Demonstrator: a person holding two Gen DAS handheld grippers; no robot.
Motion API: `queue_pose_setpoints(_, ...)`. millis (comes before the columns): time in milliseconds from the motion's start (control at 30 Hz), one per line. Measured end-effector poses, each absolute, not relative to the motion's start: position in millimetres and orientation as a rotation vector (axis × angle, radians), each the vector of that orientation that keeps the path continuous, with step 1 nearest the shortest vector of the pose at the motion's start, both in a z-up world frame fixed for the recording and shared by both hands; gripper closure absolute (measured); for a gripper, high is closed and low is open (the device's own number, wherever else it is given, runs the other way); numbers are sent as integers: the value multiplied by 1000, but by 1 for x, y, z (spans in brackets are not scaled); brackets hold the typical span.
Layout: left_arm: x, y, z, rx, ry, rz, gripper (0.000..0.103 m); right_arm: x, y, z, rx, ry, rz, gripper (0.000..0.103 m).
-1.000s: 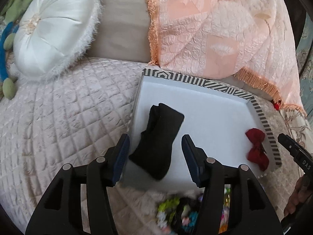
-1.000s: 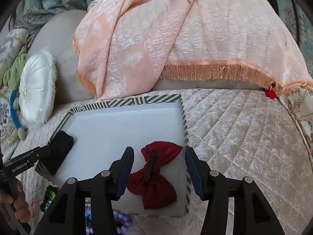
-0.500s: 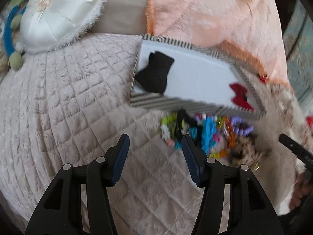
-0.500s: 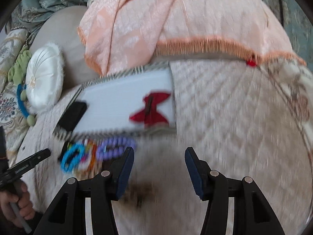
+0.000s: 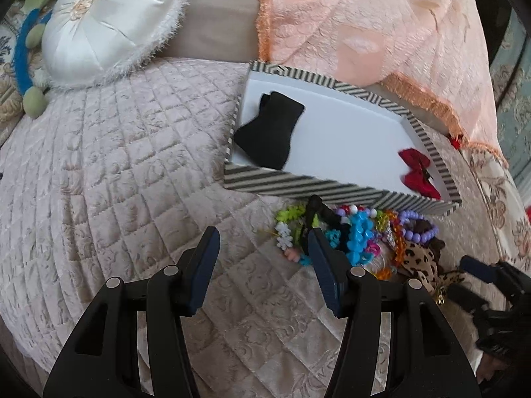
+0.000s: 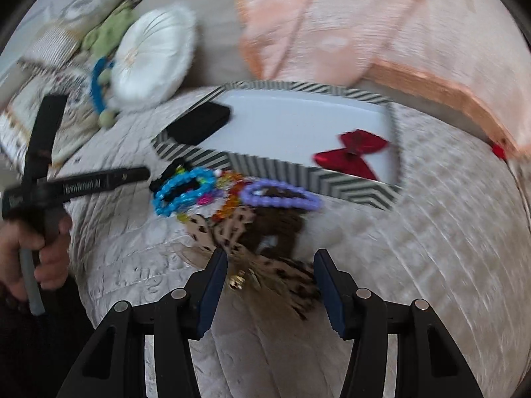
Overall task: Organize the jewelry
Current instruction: 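Reach the right tool to the leopard-print bow scrunchie and grasp it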
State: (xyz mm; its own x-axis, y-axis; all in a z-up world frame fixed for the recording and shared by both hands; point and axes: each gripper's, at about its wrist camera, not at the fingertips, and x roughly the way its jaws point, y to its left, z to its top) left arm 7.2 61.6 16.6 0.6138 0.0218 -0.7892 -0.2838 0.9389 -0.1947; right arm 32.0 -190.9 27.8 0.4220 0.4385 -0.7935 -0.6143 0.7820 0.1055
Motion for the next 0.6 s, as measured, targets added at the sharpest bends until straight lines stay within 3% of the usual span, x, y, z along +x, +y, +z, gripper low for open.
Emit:
queue_pose_setpoints(167,7,64,17,-303,896,208,48,46,-168,-3,-291,1058,653,50)
queue_pose_setpoints(267,7,66,15,-300,905,219,48,43,-162,-5,-328,1044,631,50)
queue_pose_setpoints(400,6,69,15,-310,904,220,48,38,-168,2,-303,1033,628,77)
queue_pose_setpoints(600,13,56,13,-310,908,136,48,33,-203,26,-213,981,551,78)
